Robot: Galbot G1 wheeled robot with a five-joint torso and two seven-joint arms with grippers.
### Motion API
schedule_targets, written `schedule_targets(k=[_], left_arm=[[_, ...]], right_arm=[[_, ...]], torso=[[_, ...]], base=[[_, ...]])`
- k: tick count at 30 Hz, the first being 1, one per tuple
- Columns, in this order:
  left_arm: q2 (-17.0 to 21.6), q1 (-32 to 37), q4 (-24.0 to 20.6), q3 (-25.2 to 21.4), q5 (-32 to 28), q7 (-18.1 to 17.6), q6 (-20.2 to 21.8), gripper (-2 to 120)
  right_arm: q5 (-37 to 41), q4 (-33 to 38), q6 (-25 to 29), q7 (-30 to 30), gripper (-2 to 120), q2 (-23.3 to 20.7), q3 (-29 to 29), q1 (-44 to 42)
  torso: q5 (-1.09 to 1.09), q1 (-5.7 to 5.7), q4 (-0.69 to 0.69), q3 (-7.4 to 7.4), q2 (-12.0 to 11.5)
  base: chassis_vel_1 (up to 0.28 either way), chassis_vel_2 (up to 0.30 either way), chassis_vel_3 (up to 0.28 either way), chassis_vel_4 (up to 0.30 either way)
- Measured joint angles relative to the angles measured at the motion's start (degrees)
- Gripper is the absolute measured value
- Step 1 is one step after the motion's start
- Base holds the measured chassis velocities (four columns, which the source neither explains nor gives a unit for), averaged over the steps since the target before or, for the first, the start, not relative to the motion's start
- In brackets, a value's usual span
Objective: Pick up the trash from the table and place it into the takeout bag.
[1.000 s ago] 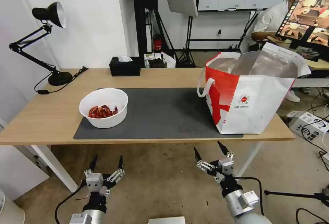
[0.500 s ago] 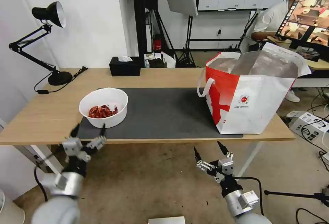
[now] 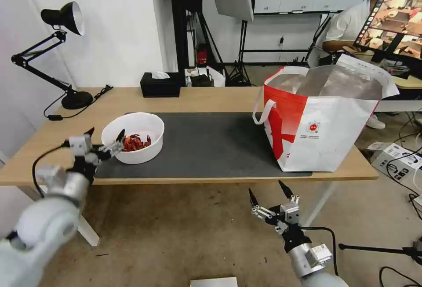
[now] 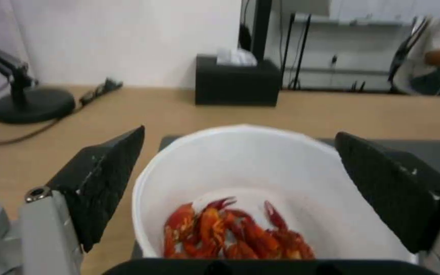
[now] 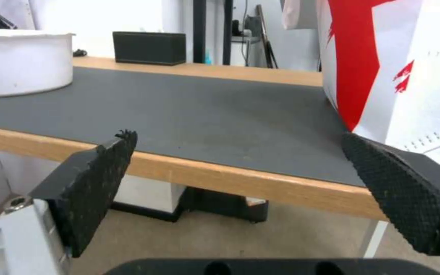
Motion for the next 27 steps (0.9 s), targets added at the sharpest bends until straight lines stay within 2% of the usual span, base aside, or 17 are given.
schedule_targets(k=[1, 2, 5, 6, 8, 9, 13, 18, 20, 27], left_arm=[[0.85, -1.66, 0.94, 0.73, -1.89, -0.30, 1.91, 100], [0.85, -1.66, 0.94, 0.73, -1.89, -0.30, 1.91, 100], [2.67, -4.90, 3.42, 2.63, -7.68, -0.58, 7.21, 100], [2.67, -4.90, 3.42, 2.63, -7.68, -0.58, 7.21, 100], [3.53, -8.26, 5.68, 5.06, -10.71, -1.26, 11.29, 100], [3.53, -8.26, 5.68, 5.06, -10.71, -1.26, 11.29, 100], [4.16, -11.05, 8.27, 6.35, -13.92, -2.78, 16.55, 100], [4.27, -13.80, 11.19, 8.21, -15.89, -5.69, 18.88, 100], [4.25, -15.45, 13.15, 8.94, -18.95, -6.72, 20.04, 100], [3.64, -18.78, 16.28, 10.03, -27.03, -6.86, 21.52, 100]], right_arm=[[0.00, 0.00, 0.00, 0.00, 100, 0.00, 0.00, 0.00], [0.00, 0.00, 0.00, 0.00, 100, 0.00, 0.00, 0.00], [0.00, 0.02, -0.02, 0.00, 100, 0.00, 0.00, 0.00], [0.00, 0.02, -0.02, 0.00, 100, 0.00, 0.00, 0.00], [0.00, 0.03, -0.03, 0.00, 100, 0.00, 0.00, 0.00], [0.00, 0.03, -0.03, 0.00, 100, 0.00, 0.00, 0.00], [0.00, 0.04, -0.04, 0.01, 100, 0.00, 0.00, 0.00], [0.01, 0.05, -0.06, 0.01, 100, 0.00, 0.00, 0.00], [0.01, 0.05, -0.07, 0.01, 100, 0.00, 0.00, 0.00], [0.01, 0.05, -0.07, 0.01, 100, 0.00, 0.00, 0.00]], torso=[[0.00, 0.00, 0.00, 0.00, 0.00], [0.00, 0.00, 0.00, 0.00, 0.00], [0.00, 0.00, 0.02, 0.00, 0.00], [0.00, 0.00, 0.02, 0.00, 0.00], [0.01, 0.00, 0.00, 0.00, 0.00], [0.01, 0.00, 0.00, 0.00, 0.00], [0.01, 0.00, 0.01, 0.00, 0.00], [0.00, 0.00, 0.01, -0.01, 0.00], [0.00, 0.00, 0.01, -0.01, 0.00], [0.00, 0.00, 0.01, -0.01, 0.00]], base=[[0.000, 0.000, 0.000, 0.000], [0.000, 0.000, 0.000, 0.000], [0.000, 0.000, 0.000, 0.000], [0.000, 0.000, 0.000, 0.000], [0.000, 0.000, 0.000, 0.000], [0.000, 0.000, 0.000, 0.000], [0.000, 0.000, 0.000, 0.000], [0.000, 0.000, 0.000, 0.000], [0.000, 0.000, 0.000, 0.000], [0.000, 0.000, 0.000, 0.000]])
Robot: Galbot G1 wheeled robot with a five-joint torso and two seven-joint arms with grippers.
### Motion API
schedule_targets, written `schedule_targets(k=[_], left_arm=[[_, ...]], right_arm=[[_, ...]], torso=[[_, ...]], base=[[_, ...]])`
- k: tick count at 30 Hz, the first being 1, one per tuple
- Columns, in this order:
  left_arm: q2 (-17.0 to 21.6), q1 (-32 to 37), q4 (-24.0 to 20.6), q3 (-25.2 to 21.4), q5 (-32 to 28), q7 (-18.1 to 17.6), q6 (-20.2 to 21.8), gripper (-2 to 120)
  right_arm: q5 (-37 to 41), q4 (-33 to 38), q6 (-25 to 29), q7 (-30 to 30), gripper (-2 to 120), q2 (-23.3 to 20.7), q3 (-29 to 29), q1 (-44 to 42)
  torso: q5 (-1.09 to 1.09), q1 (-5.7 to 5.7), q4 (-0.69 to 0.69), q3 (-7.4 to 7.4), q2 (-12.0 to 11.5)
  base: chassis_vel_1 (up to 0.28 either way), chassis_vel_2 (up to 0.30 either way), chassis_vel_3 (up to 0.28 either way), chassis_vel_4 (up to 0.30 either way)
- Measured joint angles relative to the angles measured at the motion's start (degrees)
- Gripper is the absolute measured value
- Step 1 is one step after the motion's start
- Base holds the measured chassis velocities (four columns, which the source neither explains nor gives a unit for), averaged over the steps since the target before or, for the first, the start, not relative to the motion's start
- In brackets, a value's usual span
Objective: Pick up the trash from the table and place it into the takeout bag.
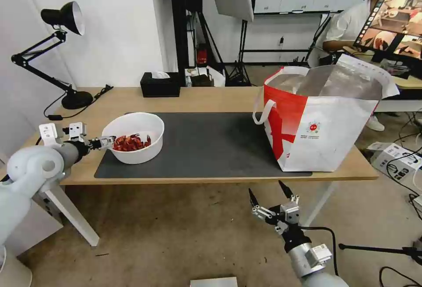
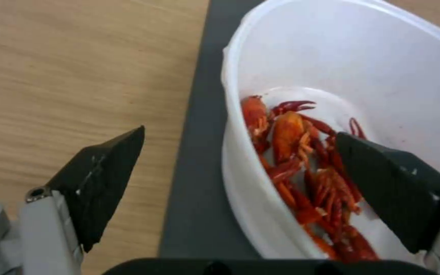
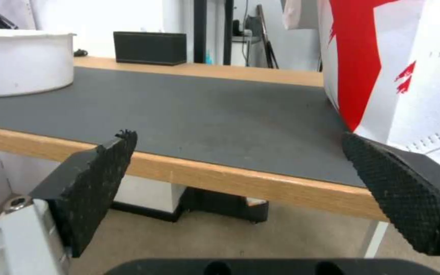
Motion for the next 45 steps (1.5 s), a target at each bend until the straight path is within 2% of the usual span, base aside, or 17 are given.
schedule_targets(k=[7, 13, 18, 20, 22, 23, 25, 27, 28, 31, 32, 35, 36, 39, 41, 43, 45], left_arm=[[-1.11, -3.18, 2.01, 1.65, -3.75, -0.40, 1.28, 100], [-2.31, -6.67, 4.54, 4.86, -5.20, -2.50, 2.53, 100], [-2.77, -7.96, 5.23, 5.79, -6.29, -4.34, 3.24, 98], [-2.86, -8.33, 5.41, 6.09, -6.43, -4.92, 3.29, 87], [-2.87, -8.39, 5.43, 6.12, -6.43, -5.04, 3.29, 85], [-2.88, -8.45, 5.44, 6.17, -6.43, -5.27, 3.29, 78], [-2.88, -8.45, 5.44, 6.20, -6.38, -5.39, 3.29, 75], [-2.77, -8.28, 5.38, 6.27, -5.40, -5.45, 3.28, 62], [-2.77, -8.28, 5.38, 6.27, -5.40, -5.45, 3.28, 62], [-2.36, -7.76, 5.02, 6.13, -5.13, -5.44, 3.25, 47], [-2.36, -7.76, 5.02, 6.13, -5.13, -5.44, 3.25, 47], [-2.14, -7.43, 4.69, 5.98, -5.12, -5.35, 3.16, 33], [-2.14, -7.43, 4.69, 5.98, -5.12, -5.35, 3.16, 33], [-2.11, -6.92, 3.95, 5.63, -5.20, -5.32, 2.90, 18], [-2.11, -6.83, 3.77, 5.54, -5.23, -5.32, 2.82, 15], [-2.15, -6.61, 2.84, 5.12, -5.33, -5.31, 2.01, 3], [-2.18, -6.55, 2.30, 4.94, -5.33, -5.38, 1.65, 0]], right_arm=[[0.00, 0.00, 0.00, 0.00, 100, 0.00, 0.00, 0.00], [0.00, 0.00, 0.00, 0.00, 100, 0.00, 0.00, 0.00], [0.00, 0.00, 0.00, 0.00, 100, 0.00, 0.00, 0.00], [0.00, 0.00, 0.00, 0.00, 100, -0.01, 0.00, 0.00], [0.00, 0.00, 0.00, 0.00, 100, 0.00, 0.00, 0.00], [0.00, 0.00, 0.00, 0.00, 100, 0.00, 0.00, 0.00], [0.00, 0.00, 0.00, 0.00, 100, 0.00, 0.00, 0.00], [0.00, 0.00, 0.00, 0.00, 100, 0.00, 0.00, 0.00], [0.00, 0.00, 0.00, 0.00, 100, 0.00, 0.00, 0.00], [0.00, 0.00, 0.00, 0.00, 100, 0.00, 0.00, 0.00], [0.00, 0.00, 0.00, 0.00, 100, 0.00, 0.00, 0.00], [0.00, 0.00, 0.00, 0.00, 100, 0.00, 0.00, 0.00], [0.00, 0.00, 0.00, 0.00, 100, 0.00, 0.00, 0.00], [0.00, 0.00, 0.00, 0.00, 100, 0.00, 0.00, 0.00], [0.00, 0.00, 0.00, 0.00, 100, -0.01, 0.00, 0.00], [0.00, 0.00, 0.00, 0.00, 100, 0.00, 0.00, 0.00], [0.00, 0.00, 0.00, -0.01, 100, 0.00, 0.00, 0.00]], torso=[[0.01, 0.00, 0.00, 0.00, 0.00], [0.00, 0.00, 0.00, 0.00, 0.00], [0.00, 0.00, -0.01, 0.00, 0.00], [0.01, 0.00, 0.00, 0.00, 0.00], [0.01, 0.00, 0.00, 0.00, 0.00], [0.00, 0.00, 0.00, 0.00, 0.00], [0.00, 0.00, 0.00, 0.00, 0.00], [0.00, -0.01, 0.00, 0.00, 0.00], [0.00, -0.01, 0.00, 0.00, 0.00], [0.00, -0.01, 0.00, -0.01, 0.00], [0.00, -0.01, 0.00, -0.01, 0.00], [0.00, -0.01, 0.00, 0.00, 0.00], [0.00, -0.01, 0.00, 0.00, 0.00], [0.00, -0.01, 0.00, 0.00, 0.00], [0.00, -0.01, 0.00, -0.01, 0.00], [0.00, -0.01, 0.00, 0.00, 0.00], [0.00, -0.01, 0.00, 0.00, 0.00]], base=[[0.000, 0.000, 0.000, 0.000], [0.000, 0.000, 0.000, 0.000], [0.000, 0.000, 0.000, 0.000], [0.000, 0.000, 0.000, 0.000], [0.000, 0.000, 0.000, 0.000], [0.000, 0.000, 0.000, 0.000], [0.000, 0.000, 0.000, 0.000], [0.000, 0.000, 0.000, 0.000], [0.000, 0.000, 0.000, 0.000], [0.000, 0.000, 0.000, 0.000], [0.000, 0.000, 0.000, 0.000], [0.000, 0.000, 0.000, 0.000], [0.000, 0.000, 0.000, 0.000], [0.000, 0.000, 0.000, 0.000], [0.000, 0.000, 0.000, 0.000], [0.000, 0.000, 0.000, 0.000], [0.000, 0.000, 0.000, 0.000]])
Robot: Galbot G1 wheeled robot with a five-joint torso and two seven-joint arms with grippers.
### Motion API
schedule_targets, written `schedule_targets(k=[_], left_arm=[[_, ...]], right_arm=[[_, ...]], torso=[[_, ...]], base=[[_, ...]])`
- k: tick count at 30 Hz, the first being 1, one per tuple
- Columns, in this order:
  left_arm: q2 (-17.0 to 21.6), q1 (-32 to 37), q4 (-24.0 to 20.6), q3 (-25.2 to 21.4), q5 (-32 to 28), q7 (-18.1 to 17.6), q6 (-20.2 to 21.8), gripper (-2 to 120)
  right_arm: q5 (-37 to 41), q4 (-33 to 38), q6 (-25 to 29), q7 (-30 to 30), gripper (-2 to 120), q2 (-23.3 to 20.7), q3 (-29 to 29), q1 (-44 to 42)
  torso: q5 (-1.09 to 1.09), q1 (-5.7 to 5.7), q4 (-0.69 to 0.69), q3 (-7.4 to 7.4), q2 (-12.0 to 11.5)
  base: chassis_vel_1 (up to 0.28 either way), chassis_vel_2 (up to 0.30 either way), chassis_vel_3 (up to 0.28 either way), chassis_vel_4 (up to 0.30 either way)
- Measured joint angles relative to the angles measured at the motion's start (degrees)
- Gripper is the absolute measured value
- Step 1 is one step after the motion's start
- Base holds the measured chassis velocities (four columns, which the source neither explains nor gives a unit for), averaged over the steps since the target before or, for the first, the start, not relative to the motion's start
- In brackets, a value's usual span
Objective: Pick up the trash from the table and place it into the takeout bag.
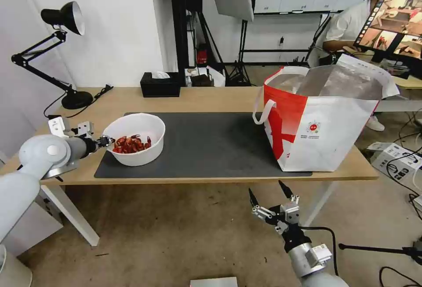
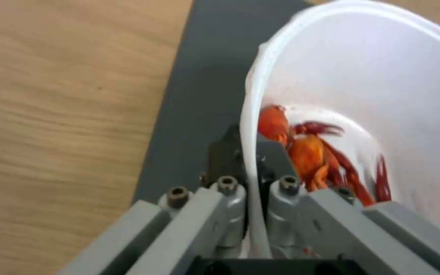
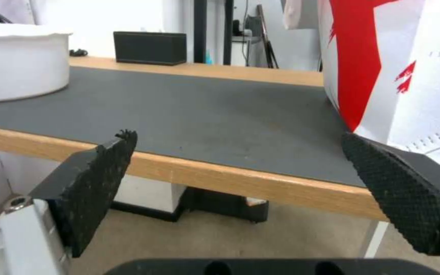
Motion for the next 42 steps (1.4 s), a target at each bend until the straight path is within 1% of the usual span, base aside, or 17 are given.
schedule_targets(k=[8, 14, 16, 17, 18, 21, 22, 23, 25, 26, 27, 29, 30, 33, 34, 37, 42], left_arm=[[-0.06, 0.05, -3.49, 0.22, 0.32, -1.86, -2.17, 0], [0.21, -0.87, -6.78, 0.22, 0.48, -1.18, -3.66, 0], [0.50, -2.47, -8.92, 0.78, 0.41, -0.65, -4.37, 0], [0.46, -4.03, -10.12, 1.96, 0.13, -0.76, -4.57, 0], [0.46, -4.03, -10.12, 1.96, 0.13, -0.76, -4.57, 0], [-0.75, -9.87, -11.67, 6.09, -0.75, -1.98, -5.43, 0], [-0.75, -9.87, -11.67, 6.09, -0.75, -1.98, -5.43, 0], [-1.24, -11.91, -11.86, 7.76, -0.82, -2.00, -6.15, 0], [-1.99, -15.18, -12.03, 9.99, -0.82, -1.19, -7.40, 0], [-1.99, -15.18, -12.03, 9.99, -0.82, -1.19, -7.40, 0], [-2.49, -16.82, -12.13, 11.17, -0.82, -0.59, -8.02, 0], [-3.59, -19.23, -12.17, 12.90, -0.79, 0.60, -9.00, 0], [-3.59, -19.23, -12.17, 12.90, -0.79, 0.60, -9.00, 0], [-5.15, -22.47, -12.08, 15.61, -0.46, 2.27, -10.33, 0], [-5.15, -22.47, -12.08, 15.61, -0.46, 2.27, -10.33, 0], [-6.55, -24.75, -11.98, 18.05, 0.40, 3.52, -11.24, 0], [-8.59, -26.80, -11.86, 20.64, 0.50, 3.85, -12.10, 0]], right_arm=[[0.00, 0.00, 0.00, 0.00, 100, 0.01, 0.00, 0.00], [0.00, 0.00, 0.00, 0.01, 100, 0.00, 0.00, 0.00], [0.00, 0.00, 0.00, 0.00, 100, 0.00, 0.00, 0.00], [0.00, 0.00, 0.00, -0.01, 100, 0.00, 0.00, 0.00], [0.00, 0.00, 0.00, -0.01, 100, 0.00, 0.00, 0.00], [0.01, 0.00, 0.00, 0.01, 100, 0.00, 0.00, 0.00], [0.01, 0.00, 0.00, 0.01, 100, 0.00, 0.00, 0.00], [0.01, 0.00, 0.00, 0.01, 100, 0.00, 0.00, 0.00], [0.01, 0.00, 0.00, 0.01, 100, 0.00, 0.00, 0.00], [0.01, 0.00, 0.00, 0.01, 100, 0.00, 0.00, 0.00], [0.01, 0.00, 0.00, 0.01, 100, 0.00, 0.00, 0.00], [0.01, 0.00, 0.00, 0.01, 100, 0.00, 0.00, 0.00], [0.01, 0.00, 0.00, 0.01, 100, 0.00, 0.00, 0.00], [0.01, 0.00, 0.00, 0.01, 100, 0.00, 0.00, 0.00], [0.01, 0.00, 0.00, 0.01, 100, 0.00, 0.00, 0.00], [0.00, 0.00, 0.00, 0.01, 100, 0.00, 0.00, 0.00], [0.01, 0.00, 0.00, 0.01, 100, 0.00, 0.00, 0.00]], torso=[[0.00, 0.00, 0.00, 0.00, 0.00], [0.00, 0.00, 0.00, 0.00, 0.00], [0.01, 0.00, 0.01, 0.00, 0.00], [0.01, 0.00, 0.01, 0.00, 0.00], [0.01, 0.00, 0.01, 0.00, 0.00], [0.02, 0.00, -0.01, 0.00, 0.00], [0.02, 0.00, -0.01, 0.00, 0.00], [0.02, 0.00, -0.01, 0.00, 0.00], [0.00, 0.00, -0.01, 0.01, -0.01], [0.00, 0.00, -0.01, 0.01, -0.01], [0.03, 0.00, -0.01, 0.00, 0.00], [0.00, 0.00, 0.00, 0.01, 0.00], [0.00, 0.00, 0.00, 0.01, 0.00], [0.01, 0.00, -0.01, 0.01, 0.00], [0.01, 0.00, -0.01, 0.01, 0.00], [0.02, 0.00, 0.00, 0.00, 0.00], [0.02, 0.00, 0.00, 0.00, 0.00]], base=[[0.000, 0.000, 0.000, 0.000], [0.000, 0.000, 0.000, 0.000], [0.000, 0.000, 0.000, 0.000], [0.000, 0.000, 0.000, 0.000], [0.000, 0.000, 0.000, 0.000], [0.000, 0.000, 0.000, 0.000], [0.000, 0.000, 0.000, 0.000], [0.000, 0.000, 0.000, 0.000], [0.000, 0.000, 0.000, 0.000], [0.000, 0.000, 0.000, 0.000], [0.000, 0.000, 0.000, 0.000], [0.000, 0.000, 0.000, 0.000], [0.000, 0.000, 0.000, 0.000], [0.000, 0.000, 0.000, 0.000], [0.000, 0.000, 0.000, 0.000], [0.000, 0.000, 0.000, 0.000], [0.000, 0.000, 0.000, 0.000]])
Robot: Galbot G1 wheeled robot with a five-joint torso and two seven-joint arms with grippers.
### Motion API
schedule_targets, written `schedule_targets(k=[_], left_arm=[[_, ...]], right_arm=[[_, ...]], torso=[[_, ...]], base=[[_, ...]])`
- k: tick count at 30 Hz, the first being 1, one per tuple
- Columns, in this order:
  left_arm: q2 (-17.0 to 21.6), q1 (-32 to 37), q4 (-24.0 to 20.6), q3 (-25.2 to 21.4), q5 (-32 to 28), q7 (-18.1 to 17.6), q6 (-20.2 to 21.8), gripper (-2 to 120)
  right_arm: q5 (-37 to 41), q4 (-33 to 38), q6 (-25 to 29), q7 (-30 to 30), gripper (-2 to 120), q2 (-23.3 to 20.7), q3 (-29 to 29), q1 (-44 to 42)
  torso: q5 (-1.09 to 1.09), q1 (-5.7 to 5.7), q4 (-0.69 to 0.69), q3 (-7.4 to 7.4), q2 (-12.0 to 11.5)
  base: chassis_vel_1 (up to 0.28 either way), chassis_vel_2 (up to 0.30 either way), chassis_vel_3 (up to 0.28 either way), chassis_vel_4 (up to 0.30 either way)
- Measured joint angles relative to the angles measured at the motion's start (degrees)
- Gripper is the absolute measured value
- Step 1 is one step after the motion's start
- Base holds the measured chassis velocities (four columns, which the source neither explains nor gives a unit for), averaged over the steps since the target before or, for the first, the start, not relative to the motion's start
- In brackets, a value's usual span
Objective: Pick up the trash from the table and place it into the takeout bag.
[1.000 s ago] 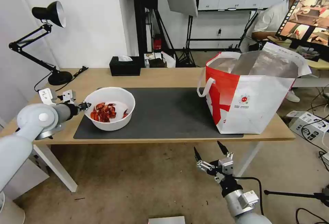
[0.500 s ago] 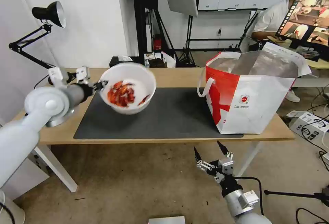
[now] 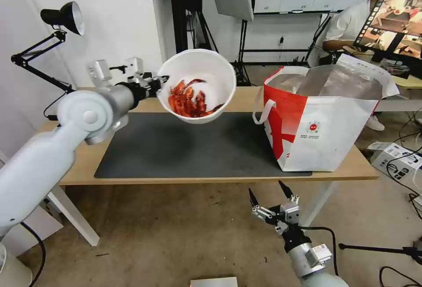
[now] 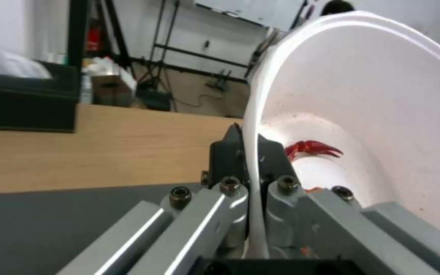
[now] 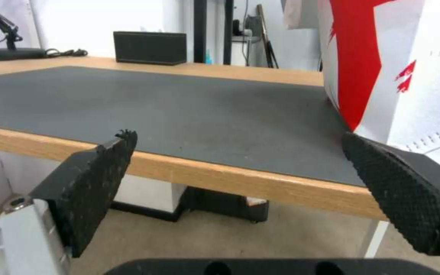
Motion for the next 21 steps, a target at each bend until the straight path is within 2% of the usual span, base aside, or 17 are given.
schedule_targets(k=[12, 21], left_arm=[[-5.03, -3.41, 0.64, 4.24, 0.05, -0.23, -0.54, 0], [-12.76, -12.73, 6.52, 9.21, -1.95, -3.49, -1.90, 0]], right_arm=[[0.00, 0.00, 0.00, 0.00, 100, 0.00, 0.00, 0.00], [0.00, 0.00, 0.00, 0.00, 100, 0.00, 0.00, 0.00]], torso=[[0.00, 0.00, 0.00, 0.00, 0.00], [0.00, 0.01, 0.00, 0.00, -0.01]], base=[[0.000, 0.000, 0.000, 0.000], [0.000, 0.000, 0.000, 0.000]])
